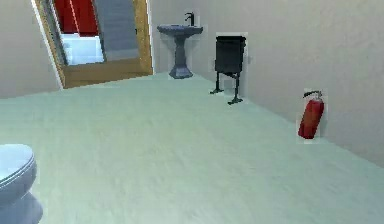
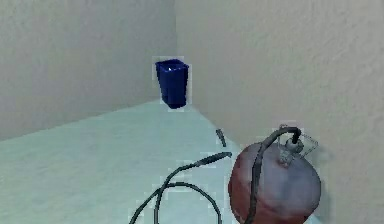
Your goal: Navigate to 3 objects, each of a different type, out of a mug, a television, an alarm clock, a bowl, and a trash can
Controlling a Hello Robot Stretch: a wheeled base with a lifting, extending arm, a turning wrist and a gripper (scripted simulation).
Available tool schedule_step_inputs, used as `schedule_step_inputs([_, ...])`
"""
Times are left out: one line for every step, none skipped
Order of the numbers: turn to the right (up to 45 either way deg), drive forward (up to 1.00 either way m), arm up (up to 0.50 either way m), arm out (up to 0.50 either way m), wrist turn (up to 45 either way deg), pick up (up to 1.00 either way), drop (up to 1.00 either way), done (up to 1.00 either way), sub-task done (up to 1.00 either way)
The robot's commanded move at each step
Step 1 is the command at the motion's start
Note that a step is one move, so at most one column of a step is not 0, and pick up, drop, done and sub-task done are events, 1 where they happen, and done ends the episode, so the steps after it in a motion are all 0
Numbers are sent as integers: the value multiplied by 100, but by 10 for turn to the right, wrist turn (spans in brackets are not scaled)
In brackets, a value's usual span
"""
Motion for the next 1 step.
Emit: schedule_step_inputs([0, 55, 0, 0, 0, 0, 0, 0, 0])
